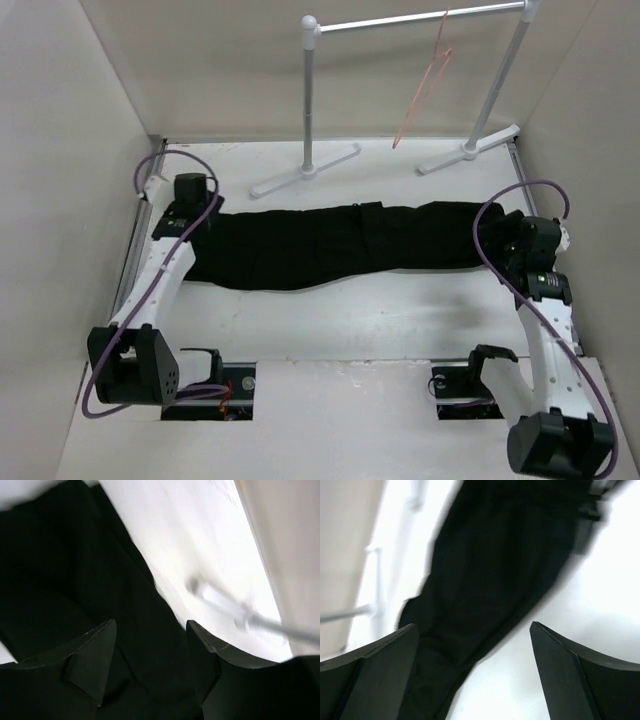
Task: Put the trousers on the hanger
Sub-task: Fold the trousers at the center of the board.
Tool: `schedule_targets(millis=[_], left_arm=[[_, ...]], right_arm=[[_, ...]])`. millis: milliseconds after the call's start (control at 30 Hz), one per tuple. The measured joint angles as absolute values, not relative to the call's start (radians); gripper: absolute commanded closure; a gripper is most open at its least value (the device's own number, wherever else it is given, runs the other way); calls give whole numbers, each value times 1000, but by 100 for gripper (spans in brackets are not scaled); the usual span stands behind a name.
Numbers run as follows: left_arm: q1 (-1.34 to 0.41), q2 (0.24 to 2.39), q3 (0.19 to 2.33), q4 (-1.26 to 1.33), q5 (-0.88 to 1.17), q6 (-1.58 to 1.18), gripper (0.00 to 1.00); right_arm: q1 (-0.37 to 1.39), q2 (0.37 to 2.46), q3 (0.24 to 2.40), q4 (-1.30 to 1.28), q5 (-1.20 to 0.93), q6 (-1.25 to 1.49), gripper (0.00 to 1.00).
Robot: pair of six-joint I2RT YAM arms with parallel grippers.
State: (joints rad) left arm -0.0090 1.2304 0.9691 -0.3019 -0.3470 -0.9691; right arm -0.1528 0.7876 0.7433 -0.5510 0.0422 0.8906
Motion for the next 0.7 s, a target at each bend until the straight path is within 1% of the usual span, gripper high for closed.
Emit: schedule_targets(millis=[33, 167, 233, 333, 533, 700], left_arm=[[-54, 1230, 968, -299, -345, -970, 44], [-213, 1237, 941, -268, -333, -967, 44], [-279, 1242, 920, -250, -318, -966, 44], [-351, 1258, 891, -217, -295, -957, 44], [-377, 1326, 870, -158, -251, -933, 45], [-347, 1337, 847, -138, -231, -914, 45]], right_arm=[[-184, 805, 722, -551, 41, 891, 8], [-342, 886, 657, -538, 44, 886, 16], [-410, 950, 649, -514, 41, 881, 15], [-465, 1050, 648, -446, 27, 870, 13], [-470, 1251, 658, -311, -28, 854, 9], [-469, 1303, 661, -234, -46, 849, 8]])
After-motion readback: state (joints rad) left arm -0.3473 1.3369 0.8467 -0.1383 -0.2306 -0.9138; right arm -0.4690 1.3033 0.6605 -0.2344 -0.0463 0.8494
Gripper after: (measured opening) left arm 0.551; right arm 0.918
